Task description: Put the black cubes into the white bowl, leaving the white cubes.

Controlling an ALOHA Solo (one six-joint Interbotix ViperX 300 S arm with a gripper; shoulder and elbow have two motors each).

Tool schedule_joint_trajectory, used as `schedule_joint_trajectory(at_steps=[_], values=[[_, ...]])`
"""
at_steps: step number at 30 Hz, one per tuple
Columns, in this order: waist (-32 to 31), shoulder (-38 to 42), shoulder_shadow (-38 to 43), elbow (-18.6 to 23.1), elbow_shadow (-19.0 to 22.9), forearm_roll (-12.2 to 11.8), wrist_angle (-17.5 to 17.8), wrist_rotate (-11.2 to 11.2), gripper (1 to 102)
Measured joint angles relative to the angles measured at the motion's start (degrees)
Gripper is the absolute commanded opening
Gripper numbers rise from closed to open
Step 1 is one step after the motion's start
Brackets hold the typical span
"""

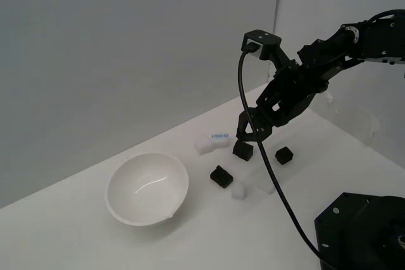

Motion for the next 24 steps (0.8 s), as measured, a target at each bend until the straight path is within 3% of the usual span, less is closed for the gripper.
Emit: schedule_joint_trajectory(at_steps=[7,13,24], values=[[-1.05,-7.56,-7.73,0.0,0.0,-0.09,-1.85,0.0,100],[-1.05,-11.07,-11.25,-0.09,-0.09,-0.09,-4.48,3.87,100],[-1.05,-19.51,-19.69,-3.08,-2.81,-0.09,-6.68,5.89,100]])
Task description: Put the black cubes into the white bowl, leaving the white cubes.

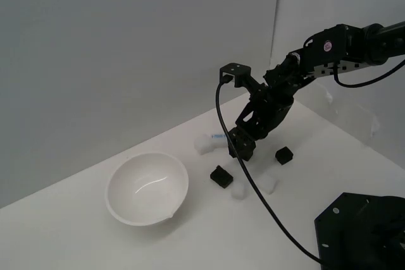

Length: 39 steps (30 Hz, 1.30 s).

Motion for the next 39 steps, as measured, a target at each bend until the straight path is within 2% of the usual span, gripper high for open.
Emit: schedule_joint_trajectory(at_steps=[4,6,9,14,19,20,25,31,39], values=[[0.0,-3.43,-3.43,-0.35,-0.35,0.0,-0.35,0.0,100],[0.0,-4.22,-4.13,-0.35,-0.44,0.09,-0.35,0.79,99],[-0.09,-4.31,-4.22,-0.44,-0.44,0.0,-0.44,1.14,91],[-0.09,-3.96,-3.87,-0.44,-0.44,0.0,0.35,1.14,43],[-0.09,-2.11,-2.11,-0.44,-0.53,0.0,0.53,1.14,6],[0.0,-1.76,-1.67,-0.44,-0.44,0.0,0.53,1.14,2],[0.0,0.7,0.88,-0.44,-0.44,0.0,2.2,1.14,3],[0.0,7.91,7.82,-1.85,-2.02,0.0,5.63,0.26,3],[-3.34,16.17,16.26,-5.63,-5.89,0.0,8.44,-3.78,3]])
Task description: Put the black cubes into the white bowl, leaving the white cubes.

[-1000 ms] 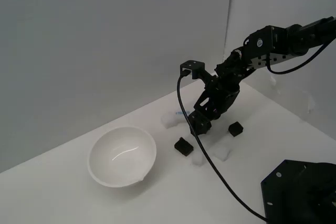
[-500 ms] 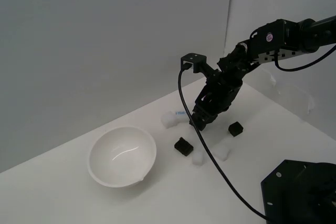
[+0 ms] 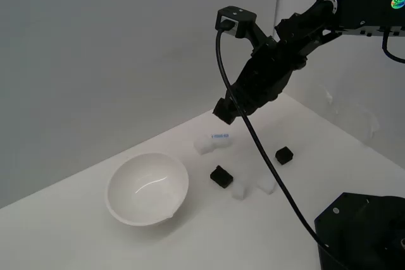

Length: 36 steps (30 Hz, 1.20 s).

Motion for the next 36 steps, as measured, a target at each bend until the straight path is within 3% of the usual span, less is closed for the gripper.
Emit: schedule_joint_trajectory(at_steps=[9,15,23,31,33,34,36], values=[[-10.2,1.41,1.32,-2.81,-2.64,0.0,0.18,-6.06,2],[-17.58,-1.23,-1.14,-5.36,-5.27,0.0,-0.7,-8.61,2],[-25.66,-9.58,-9.67,-8.61,-8.35,0.0,-4.31,-8.88,2],[-26.63,-14.59,-14.59,-9.14,-8.96,-0.35,-4.57,-8.96,4],[-26.72,-14.5,-14.5,-9.23,-8.96,-0.7,-4.57,-8.96,10],[-26.63,-14.41,-14.41,-9.23,-8.96,-1.14,-4.57,-8.96,18],[-26.72,-14.33,-14.33,-9.23,-8.96,-1.58,-4.57,-8.96,48]])
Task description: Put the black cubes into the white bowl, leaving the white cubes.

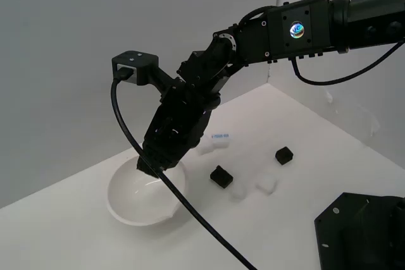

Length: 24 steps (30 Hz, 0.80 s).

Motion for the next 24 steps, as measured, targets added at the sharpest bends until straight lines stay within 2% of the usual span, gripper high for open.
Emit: schedule_joint_trajectory(at_steps=[3,4,13,18,20,22,24], values=[[0.0,0.09,0.09,0.0,0.0,-0.62,0.0,0.09,95],[0.0,0.09,0.09,0.0,0.0,-0.97,0.0,0.0,100],[0.35,0.62,0.53,0.0,-0.09,-1.32,1.05,0.0,100],[6.86,3.78,3.69,0.0,0.0,-0.26,7.21,0.0,99],[10.99,5.8,5.63,0.0,0.0,0.79,9.05,0.79,96],[14.5,8.0,7.91,0.62,0.53,1.49,9.49,0.97,85],[17.58,10.11,10.02,1.58,1.49,2.02,9.76,0.97,62]])
